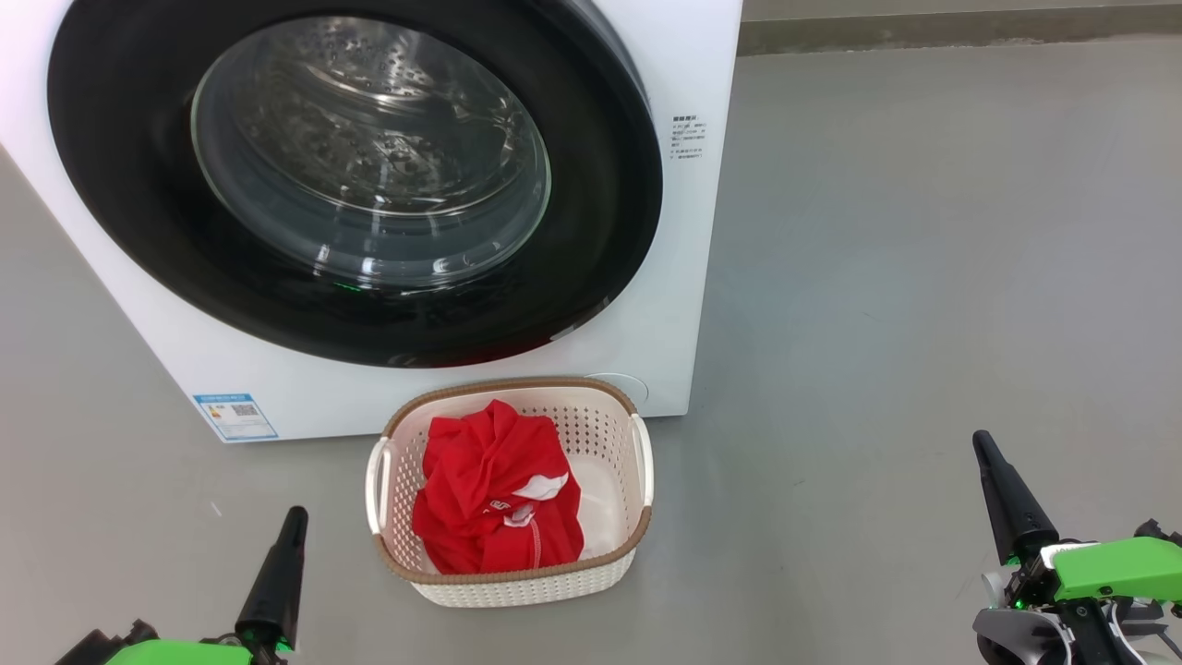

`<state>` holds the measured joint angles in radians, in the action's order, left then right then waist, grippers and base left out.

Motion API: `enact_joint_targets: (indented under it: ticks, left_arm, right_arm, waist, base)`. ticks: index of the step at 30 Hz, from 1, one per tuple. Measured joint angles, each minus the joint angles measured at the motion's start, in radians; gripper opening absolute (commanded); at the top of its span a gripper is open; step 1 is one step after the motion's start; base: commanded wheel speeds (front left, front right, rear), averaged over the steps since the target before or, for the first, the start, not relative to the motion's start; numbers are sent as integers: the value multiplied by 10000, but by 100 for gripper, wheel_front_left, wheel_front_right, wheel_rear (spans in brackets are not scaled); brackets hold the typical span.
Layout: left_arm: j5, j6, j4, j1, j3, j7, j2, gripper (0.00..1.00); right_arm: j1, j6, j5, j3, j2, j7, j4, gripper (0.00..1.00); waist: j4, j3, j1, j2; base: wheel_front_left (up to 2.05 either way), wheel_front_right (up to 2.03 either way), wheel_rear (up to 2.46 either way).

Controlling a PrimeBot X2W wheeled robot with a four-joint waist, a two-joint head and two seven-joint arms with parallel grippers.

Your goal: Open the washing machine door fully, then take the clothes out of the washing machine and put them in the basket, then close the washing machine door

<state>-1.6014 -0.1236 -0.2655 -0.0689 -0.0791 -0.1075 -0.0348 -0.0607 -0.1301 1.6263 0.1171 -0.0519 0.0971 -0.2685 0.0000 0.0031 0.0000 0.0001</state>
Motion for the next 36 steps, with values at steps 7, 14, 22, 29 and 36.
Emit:
enact_joint_targets:
  ticks: [7,14,22,29,36]
  left_arm:
    - [0,0,-2,0,0,0,0,0]
    - [-2,0,-2,0,0,0,0,0]
    - [-2,0,-2,0,0,0,0,0]
    - [0,0,-2,0,0,0,0,0]
    - [-2,0,-2,0,0,0,0,0]
  right_arm:
    - [0,0,-10,12,6,2,0,0]
    - [0,0,-12,23,12,13,0,0]
    - [0,0,-12,33,19,13,-2,0]
    - [0,0,-13,42,29,46,-2,0]
    - [0,0,-15,50,33,46,-2,0]
  waist:
    - [0,0,0,0]
    - [0,0,0,0]
    - [0,0,0,0]
    - [0,0,0,0]
    - [0,0,0,0]
  base:
    - [0,0,0]
    - [0,0,0]
    - [0,0,0]
    - [0,0,0]
    - [0,0,0]
